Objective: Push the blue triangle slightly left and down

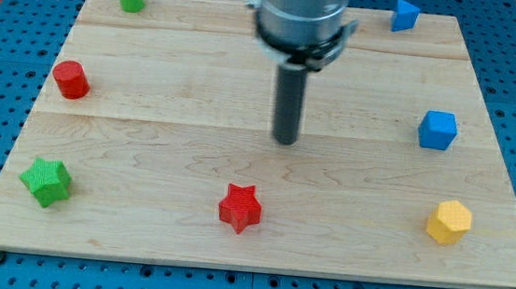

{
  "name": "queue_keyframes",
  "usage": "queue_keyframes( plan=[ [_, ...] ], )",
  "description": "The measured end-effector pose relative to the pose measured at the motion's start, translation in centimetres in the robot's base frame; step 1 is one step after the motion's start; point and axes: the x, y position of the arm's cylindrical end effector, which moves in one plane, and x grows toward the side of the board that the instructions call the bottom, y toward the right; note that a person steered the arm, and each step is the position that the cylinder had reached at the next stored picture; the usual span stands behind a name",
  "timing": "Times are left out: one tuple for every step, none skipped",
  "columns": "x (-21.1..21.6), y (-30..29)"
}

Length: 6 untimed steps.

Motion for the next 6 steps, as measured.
queue_keyframes(
  plan=[
    [-5.8,7.3],
    [-12.1,10.7],
    [-17.0,15.2],
    [-22.3,21.1],
    [-24.3,25.6],
    [-24.3,23.0]
  ],
)
